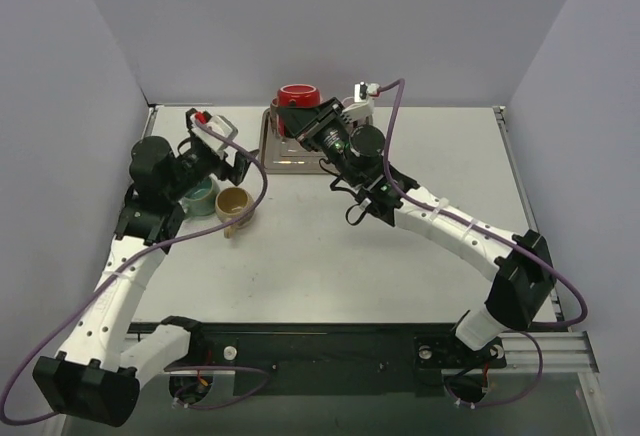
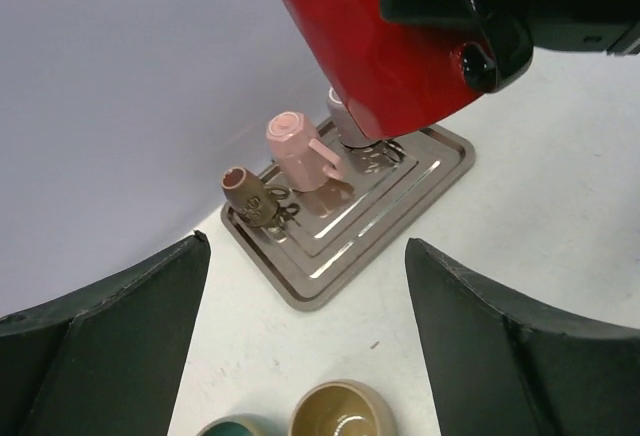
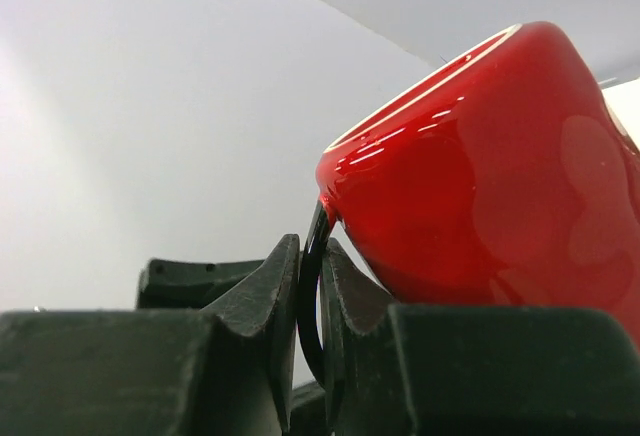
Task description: Turn the mug right side up
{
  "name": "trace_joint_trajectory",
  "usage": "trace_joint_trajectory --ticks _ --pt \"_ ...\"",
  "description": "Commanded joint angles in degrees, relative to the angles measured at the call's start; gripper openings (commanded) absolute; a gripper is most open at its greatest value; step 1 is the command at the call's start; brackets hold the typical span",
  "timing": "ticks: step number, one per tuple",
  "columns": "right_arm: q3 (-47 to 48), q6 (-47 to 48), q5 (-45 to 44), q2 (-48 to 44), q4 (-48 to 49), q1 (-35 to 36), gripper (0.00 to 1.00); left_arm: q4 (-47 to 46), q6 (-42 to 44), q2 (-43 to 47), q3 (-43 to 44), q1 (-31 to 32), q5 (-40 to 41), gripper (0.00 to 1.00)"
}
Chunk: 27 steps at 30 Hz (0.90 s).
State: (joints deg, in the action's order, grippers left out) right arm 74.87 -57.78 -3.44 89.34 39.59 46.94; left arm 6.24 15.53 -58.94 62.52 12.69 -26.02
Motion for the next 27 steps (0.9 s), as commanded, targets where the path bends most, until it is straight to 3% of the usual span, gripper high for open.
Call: trace_joint_trajectory --ticks 1,4,9,13,17,24,27 --pt "4.58 -6.03 -6.91 -2.42 9.45 1.66 0.00 -16.30 5.48 1.81 -7.74 1.11 2.56 0.90" --pt "4.76 -6.91 -9.73 -2.68 8.40 3.33 0.00 -28.79 8.97 2.34 -14.25 1.20 2.64 0.91" --pt "6.34 -6.65 -14.39 -2.24 4.81 5.88 0.00 -63.82 14.70 0.67 -28.57 1.37 2.72 0.91" --pt "7.66 -3.66 -17.12 -1.89 3.65 8.25 0.00 -73.27 14.35 1.54 -31.49 3.30 3.17 0.91" --pt "8.01 -2.43 -18.18 -1.45 3.74 10.36 0.00 -83.13 19.96 1.63 -36.76 7.87 3.00 0.91" --pt "9.68 -0.58 -18.62 -1.19 2.86 12.47 0.00 -88.14 20.86 1.11 -37.48 10.08 6.94 0.88" --pt "9.68 -0.93 -18.71 -0.84 3.29 13.44 0.00 -86.05 22.17 0.76 -35.72 10.08 7.39 0.86"
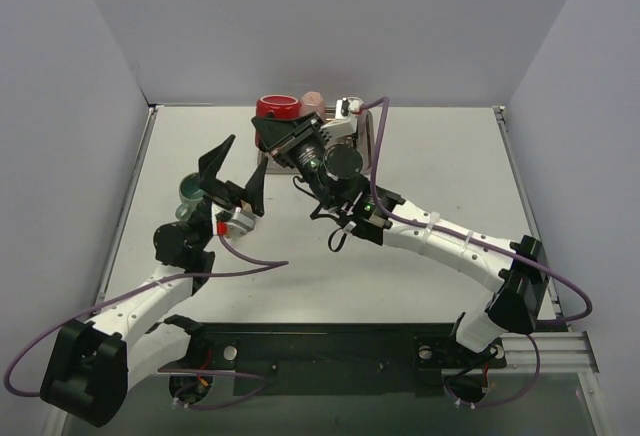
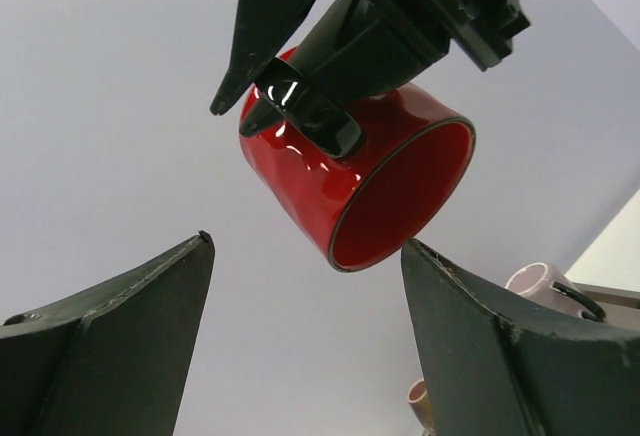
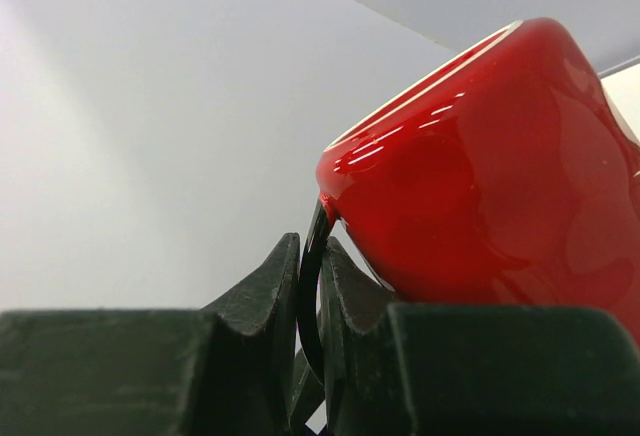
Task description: Turn the mug right side up
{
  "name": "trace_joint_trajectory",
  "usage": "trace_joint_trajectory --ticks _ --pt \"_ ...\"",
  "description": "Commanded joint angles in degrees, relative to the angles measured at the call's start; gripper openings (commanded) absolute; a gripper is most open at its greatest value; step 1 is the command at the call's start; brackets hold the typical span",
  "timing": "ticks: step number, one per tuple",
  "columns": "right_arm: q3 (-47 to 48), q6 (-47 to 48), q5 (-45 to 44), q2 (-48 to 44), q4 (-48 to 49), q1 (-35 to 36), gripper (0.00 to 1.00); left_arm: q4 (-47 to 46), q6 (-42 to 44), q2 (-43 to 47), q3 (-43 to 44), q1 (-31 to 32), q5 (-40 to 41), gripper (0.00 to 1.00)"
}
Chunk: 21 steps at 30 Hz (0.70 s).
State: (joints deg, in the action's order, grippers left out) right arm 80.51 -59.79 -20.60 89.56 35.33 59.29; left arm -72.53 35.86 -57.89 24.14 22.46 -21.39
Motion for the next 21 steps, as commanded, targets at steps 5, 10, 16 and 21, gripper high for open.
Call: trace_joint_trajectory --ticks 5,10,16,21 --pt "2.99 -1.20 -0.58 -0.53 8.79 2.50 0.00 -9.11 6.59 -2.05 2.93 0.31 4.24 0.82" --pt "-0.70 -5.95 -0.14 0.09 10.81 3.20 0.00 -10.61 8.44 -2.23 4.24 0.39 7.49 0.74" --pt "-1.76 -8.50 0.21 1.49 10.37 3.03 0.00 -10.18 9.58 -1.27 2.49 0.39 5.83 0.28" --pt "-3.43 -10.87 0.12 2.20 10.37 1.45 0.00 -6.75 9.84 1.19 0.56 0.39 6.36 0.00"
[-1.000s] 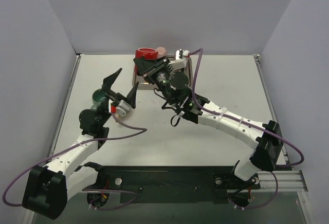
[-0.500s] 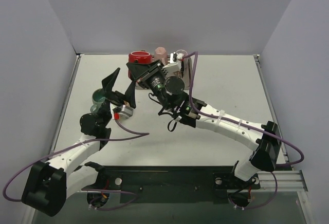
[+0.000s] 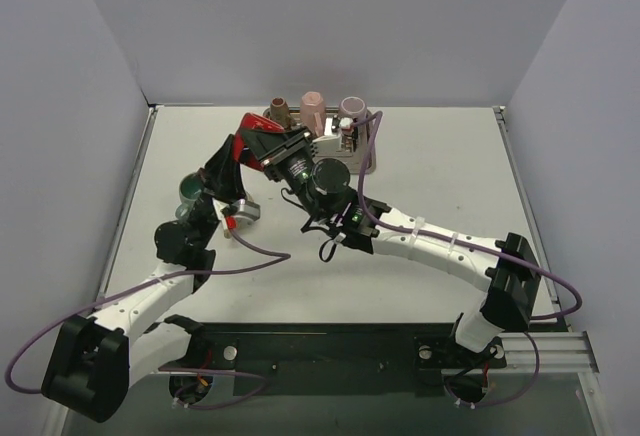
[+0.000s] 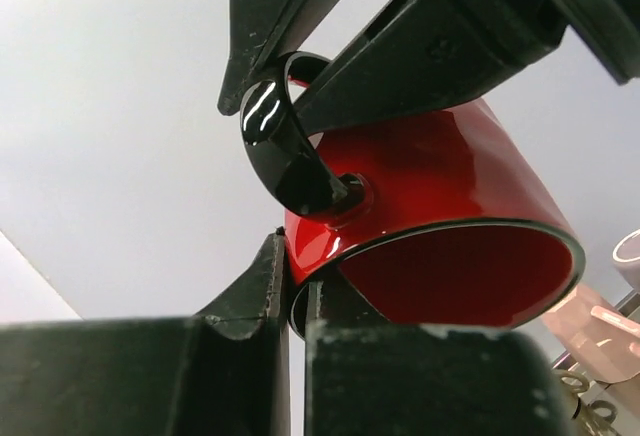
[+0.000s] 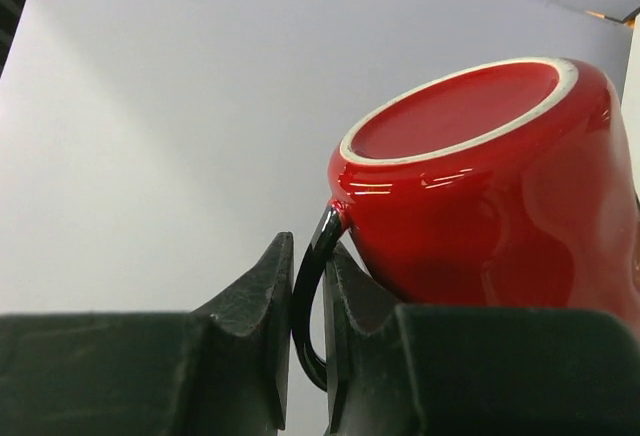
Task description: Turn the mug right side up
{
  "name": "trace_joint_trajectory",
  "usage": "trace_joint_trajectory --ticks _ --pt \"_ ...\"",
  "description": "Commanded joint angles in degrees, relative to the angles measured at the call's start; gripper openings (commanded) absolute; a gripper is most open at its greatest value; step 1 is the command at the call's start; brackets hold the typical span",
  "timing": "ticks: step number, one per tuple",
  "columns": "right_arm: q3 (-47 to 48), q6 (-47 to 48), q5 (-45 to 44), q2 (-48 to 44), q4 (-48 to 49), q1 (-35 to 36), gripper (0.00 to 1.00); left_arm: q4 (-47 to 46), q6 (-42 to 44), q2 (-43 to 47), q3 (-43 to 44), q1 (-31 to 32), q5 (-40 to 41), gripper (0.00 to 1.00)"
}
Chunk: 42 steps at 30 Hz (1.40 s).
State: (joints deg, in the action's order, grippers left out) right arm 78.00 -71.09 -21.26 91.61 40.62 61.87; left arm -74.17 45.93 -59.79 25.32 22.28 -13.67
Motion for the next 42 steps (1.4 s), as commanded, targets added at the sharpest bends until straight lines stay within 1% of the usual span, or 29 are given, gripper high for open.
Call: trace_joint_trajectory --ticks 1,3,4,5,6,7,8,10,11,12,13,14,15,16,17,18,19,20,21,22,23,25,27,31,35,37,39,40,42 --pt "-1.00 0.34 1.04 0.14 3.86 -2.18 0.00 -2.15 0.03 3.80 -0.97 0.57 -1.18 0.00" --pt "-1.35 0.16 2.79 -0.12 1.23 -4.19 0.22 2.69 0.65 5.12 -1.15 0.57 0.74 0.00" --pt "-1.70 0.42 4.02 -0.64 0.17 -5.08 0.38 4.98 1.08 5.90 -0.80 0.57 1.80 0.00" --pt "-2.40 1.82 4.64 -0.99 -1.84 -6.31 0.46 9.35 1.35 6.17 -0.28 0.57 5.03 0.00" --pt "-2.76 2.79 5.34 -2.04 -2.73 -7.02 0.72 13.31 1.79 6.35 1.55 0.39 6.62 0.00" --pt "-3.37 6.28 5.35 -2.66 -5.35 -7.81 0.78 21.53 1.27 6.53 3.14 0.22 10.29 0.00" --pt "-3.46 8.32 5.09 -4.32 -6.86 -8.34 0.81 25.44 0.31 6.44 5.94 -0.39 12.07 0.00" --pt "-3.12 15.17 4.30 -6.87 -12.74 -9.31 0.84 45.33 -3.47 6.61 12.69 -1.62 15.60 0.00" --pt "-2.33 21.63 3.51 -8.54 -17.63 -9.48 0.84 50.22 -6.53 6.53 14.82 -2.24 16.91 0.00" --pt "-1.63 24.48 1.76 -9.25 -20.73 -9.48 0.86 61.75 -7.86 6.44 20.33 -3.11 17.10 0.00" --pt "-0.23 29.99 0.79 -10.30 -25.46 -9.83 0.86 66.56 -11.27 6.00 22.73 -3.82 16.93 0.00" --pt "0.40 32.22 -1.31 -11.01 -28.37 -10.18 0.87 78.71 -12.43 5.65 28.24 -5.83 16.23 0.00" --pt "1.10 37.03 -3.16 -11.63 -32.67 -10.62 0.87 84.92 -14.62 4.87 30.73 -6.72 13.87 0.00" --pt "1.19 39.69 -6.57 -12.07 -34.02 -10.97 0.88 94.29 -15.51 4.34 35.71 -9.16 13.67 0.00" --pt "0.67 43.98 -7.91 -12.59 -35.51 -12.02 0.90 99.95 -16.13 3.11 38.20 -10.41 9.93 0.00" --pt "0.49 46.89 -8.97 -12.60 -35.78 -12.64 0.90 109.15 -16.05 2.49 41.53 -13.29 7.11 0.00" --pt "0.32 51.18 -8.63 -12.16 -36.57 -14.47 0.92 112.81 -15.79 1.27 43.39 -14.54 6.47 0.00" --pt "0.49 52.71 -7.67 -11.64 -38.06 -16.76 0.92 120.24 -15.26 0.38 45.76 -17.25 5.77 0.00" --pt "1.45 55.24 -4.79 -10.07 -38.86 -18.08 0.93 123.18 -14.13 -1.10 47.17 -19.71 5.50 0.00" --pt "2.41 56.05 -3.02 -9.01 -40.43 -20.97 0.93 129.31 -13.33 -1.64 47.62 -20.87 4.54 0.00" --pt "4.60 57.10 0.57 -6.47 -42.88 -22.39 0.93 131.45 -11.41 -2.69 47.63 -23.92 4.01 0.00" --pt "7.95 58.25 4.97 -1.99 -45.19 -26.26 0.92 136.30 -9.21 -4.01 46.32 -27.36 3.39 0.00" --pt "11.46 59.22 6.31 3.27 -46.07 -29.34 0.91 138.06 -7.53 -5.68 44.56 -31.22 3.30 0.00" --pt "17.97 61.07 7.37 13.56 -46.25 -33.03 0.87 140.35 -4.98 -10.60 42.89 -38.26 -1.00 0.00" --pt "24.82 63.35 8.33 23.42 -45.98 -34.79 0.84 138.16 -4.71 -17.01 41.31 -44.33 -2.32 0.00" --pt "28.69 64.41 8.78 28.95 -45.90 -35.50 0.82 137.46 -4.62 -20.53 41.12 -46.70 -2.50 0.00" --pt "32.91 65.11 8.77 33.96 -46.24 -36.11 0.78 137.28 -4.27 -23.43 40.86 -48.03 -2.50 0.00" --pt "35.53 65.29 8.78 37.03 -46.51 -36.46 0.73 137.19 -4.27 -25.44 40.69 -48.38 -2.33 0.00" --pt "38.19 65.20 8.78 40.29 -46.60 -37.08 0.69 137.02 -4.53 -27.56 40.42 -48.47 -1.27 0.00"
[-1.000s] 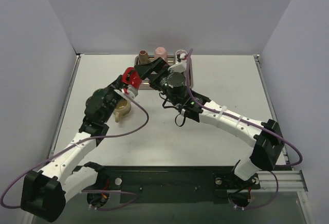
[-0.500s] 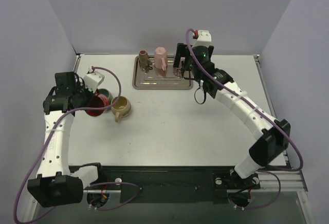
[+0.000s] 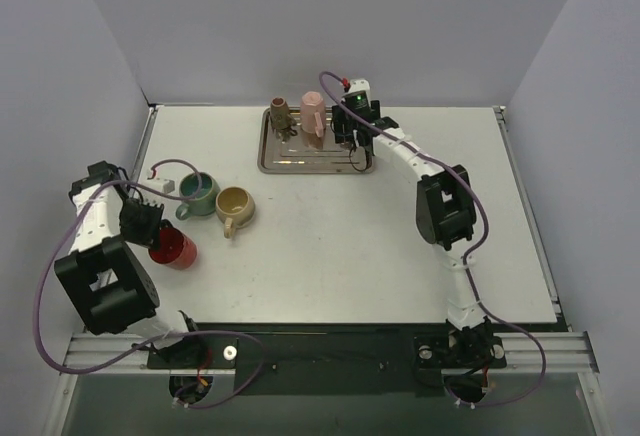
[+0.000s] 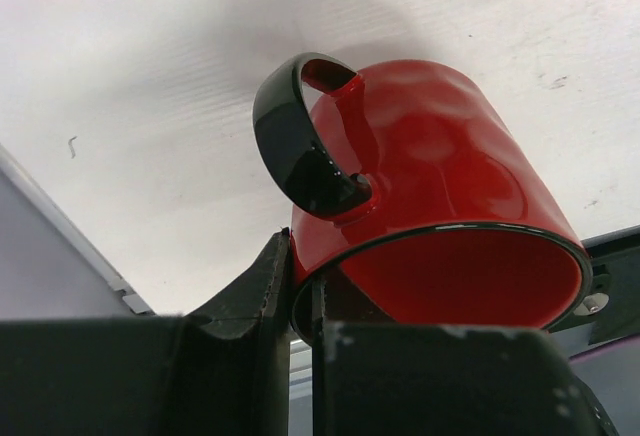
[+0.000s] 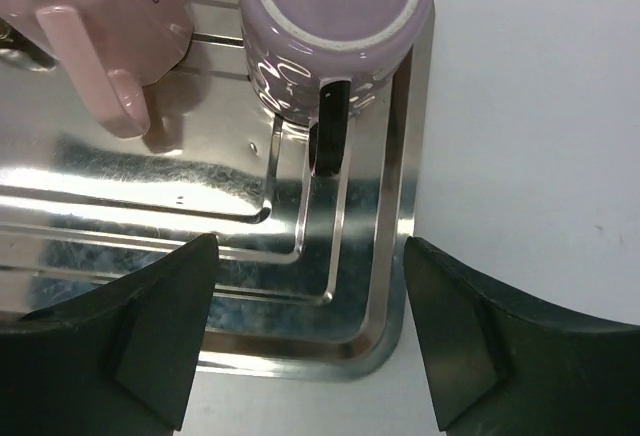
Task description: Turn the mug right side up
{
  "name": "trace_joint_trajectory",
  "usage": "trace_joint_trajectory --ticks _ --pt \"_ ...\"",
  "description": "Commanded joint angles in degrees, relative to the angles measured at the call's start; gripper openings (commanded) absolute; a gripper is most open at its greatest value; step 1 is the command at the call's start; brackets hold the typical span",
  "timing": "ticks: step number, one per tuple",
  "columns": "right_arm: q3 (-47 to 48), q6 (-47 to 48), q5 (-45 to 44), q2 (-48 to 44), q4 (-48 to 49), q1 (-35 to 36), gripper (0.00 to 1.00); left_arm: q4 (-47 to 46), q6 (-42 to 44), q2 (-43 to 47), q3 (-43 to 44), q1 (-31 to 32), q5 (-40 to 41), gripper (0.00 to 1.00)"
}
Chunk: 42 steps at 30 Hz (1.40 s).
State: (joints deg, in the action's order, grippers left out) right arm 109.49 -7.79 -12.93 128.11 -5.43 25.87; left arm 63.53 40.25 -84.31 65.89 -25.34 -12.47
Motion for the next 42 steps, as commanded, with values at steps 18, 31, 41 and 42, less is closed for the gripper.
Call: trace_joint_trajectory --ticks 18,31,41,42 --pt "24.63 -3.99 5.28 17.52 -3.97 -3.98 0.59 -0.52 -2.72 -8.24 5.48 -0.06 -0.62 0.56" --pt "27.60 10.95 2.74 18.48 -9.77 -3.11 0.47 3.01 -2.19 -4.37 9.96 -0.06 -3.97 0.66" --pt "32.46 12.99 0.27 21.22 -14.17 -2.05 0.36 3.18 -2.11 -2.26 11.81 -0.06 -5.11 0.66" --pt "31.49 12.11 -0.42 20.34 -13.82 -2.05 0.36 3.09 -2.02 -2.17 11.89 -0.06 -5.28 0.66"
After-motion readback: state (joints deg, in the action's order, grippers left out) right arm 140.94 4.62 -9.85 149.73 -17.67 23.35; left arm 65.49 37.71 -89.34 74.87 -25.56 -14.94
